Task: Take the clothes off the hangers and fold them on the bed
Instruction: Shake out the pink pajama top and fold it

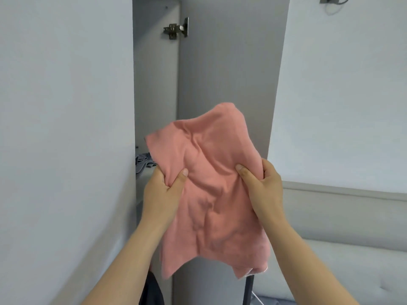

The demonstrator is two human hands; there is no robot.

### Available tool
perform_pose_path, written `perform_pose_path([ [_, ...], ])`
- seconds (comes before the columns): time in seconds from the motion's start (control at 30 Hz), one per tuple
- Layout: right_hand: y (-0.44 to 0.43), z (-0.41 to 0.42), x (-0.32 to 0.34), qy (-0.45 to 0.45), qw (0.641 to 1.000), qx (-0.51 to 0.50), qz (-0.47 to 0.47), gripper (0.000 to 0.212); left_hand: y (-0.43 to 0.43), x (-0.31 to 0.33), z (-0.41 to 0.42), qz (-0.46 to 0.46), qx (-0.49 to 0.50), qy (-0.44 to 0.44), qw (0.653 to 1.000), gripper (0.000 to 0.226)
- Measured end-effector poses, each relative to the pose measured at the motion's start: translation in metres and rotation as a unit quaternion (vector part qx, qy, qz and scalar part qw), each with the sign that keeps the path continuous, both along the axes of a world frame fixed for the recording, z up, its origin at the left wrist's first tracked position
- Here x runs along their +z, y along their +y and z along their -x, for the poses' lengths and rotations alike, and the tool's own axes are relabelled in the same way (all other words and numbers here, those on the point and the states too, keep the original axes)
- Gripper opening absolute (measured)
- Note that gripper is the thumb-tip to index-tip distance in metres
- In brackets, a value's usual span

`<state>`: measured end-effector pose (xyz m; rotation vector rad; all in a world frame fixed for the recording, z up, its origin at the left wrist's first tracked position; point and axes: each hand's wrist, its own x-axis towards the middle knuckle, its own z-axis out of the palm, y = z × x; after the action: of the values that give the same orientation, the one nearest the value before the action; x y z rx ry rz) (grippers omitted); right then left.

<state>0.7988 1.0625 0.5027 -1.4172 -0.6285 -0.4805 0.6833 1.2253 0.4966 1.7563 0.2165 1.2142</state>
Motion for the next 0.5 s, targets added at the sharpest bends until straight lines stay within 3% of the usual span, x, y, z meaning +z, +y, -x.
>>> perform_pose_path([
  [0.17, 0.048, -0.040, 0.006, -0.010, 0.999, 0.049, -0.003, 0.013, 0.026, 0.006, -0.025, -0.011, 0.083, -0.001, 0.997, 0.015],
  [0.5, 0.111, -0.077, 0.020, 0.011, 0.996, 0.089, -0.029, 0.011, 0.054, 0.016, -0.050, -0.003, 0.137, -0.015, 0.990, 0.020],
])
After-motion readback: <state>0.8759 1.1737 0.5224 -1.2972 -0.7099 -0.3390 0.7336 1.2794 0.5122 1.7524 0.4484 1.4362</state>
